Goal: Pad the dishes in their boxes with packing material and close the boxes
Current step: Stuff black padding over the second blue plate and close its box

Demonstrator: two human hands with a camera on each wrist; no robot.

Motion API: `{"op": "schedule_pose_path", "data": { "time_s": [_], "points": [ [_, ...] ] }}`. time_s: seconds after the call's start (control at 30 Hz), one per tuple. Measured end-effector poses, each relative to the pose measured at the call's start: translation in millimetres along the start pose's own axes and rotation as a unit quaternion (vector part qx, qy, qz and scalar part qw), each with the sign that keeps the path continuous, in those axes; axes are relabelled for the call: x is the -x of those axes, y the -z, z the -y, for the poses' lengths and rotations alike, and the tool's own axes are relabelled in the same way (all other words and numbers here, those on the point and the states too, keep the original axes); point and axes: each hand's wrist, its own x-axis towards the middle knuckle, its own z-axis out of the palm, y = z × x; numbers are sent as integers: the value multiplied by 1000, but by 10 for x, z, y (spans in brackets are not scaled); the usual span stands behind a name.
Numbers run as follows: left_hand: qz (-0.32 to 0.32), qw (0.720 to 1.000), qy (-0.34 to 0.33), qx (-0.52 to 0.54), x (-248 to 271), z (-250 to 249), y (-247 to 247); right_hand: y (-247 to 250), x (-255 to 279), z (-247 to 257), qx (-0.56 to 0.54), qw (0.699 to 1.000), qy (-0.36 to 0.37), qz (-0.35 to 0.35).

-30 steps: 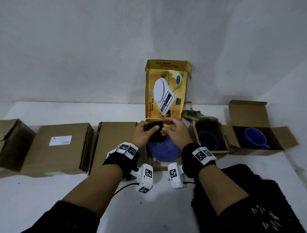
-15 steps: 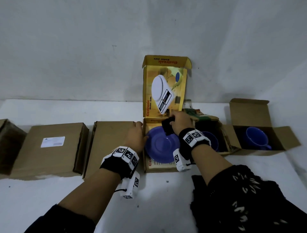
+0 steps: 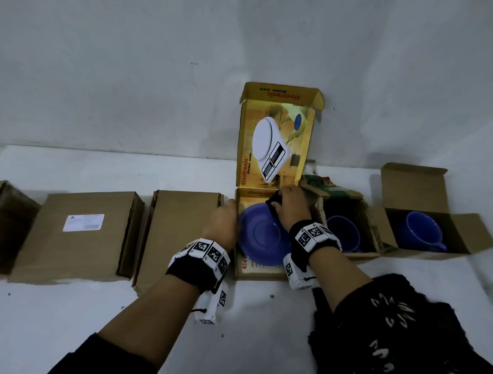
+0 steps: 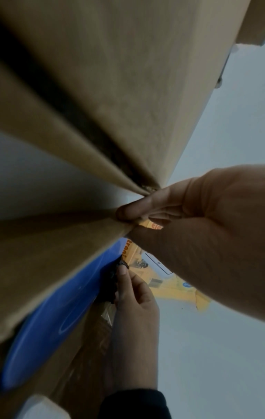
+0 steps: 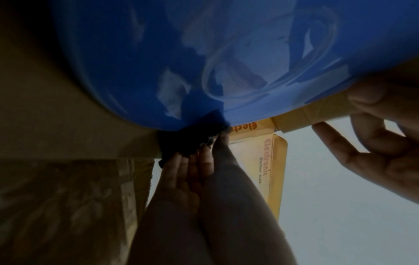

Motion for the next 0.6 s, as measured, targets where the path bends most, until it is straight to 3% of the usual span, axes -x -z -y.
{"op": "schedule_pose_path", "data": {
  "time_s": [0.13,0.37,0.47,0.6],
  "points": [
    [9,1000,4,7,0,7,-4,9,36,-10,46,998,-7,47],
    [15,1000,-2,-7,0,3,-1,34,12,-1,94,994,-9,55],
    [16,1000,0,-8,1,-7,5,35,-8,7,68,994,15,82],
    [19,1000,0,-8,6,-2,-4,59,-1,-19,33,998,29,35]
  ]
}}
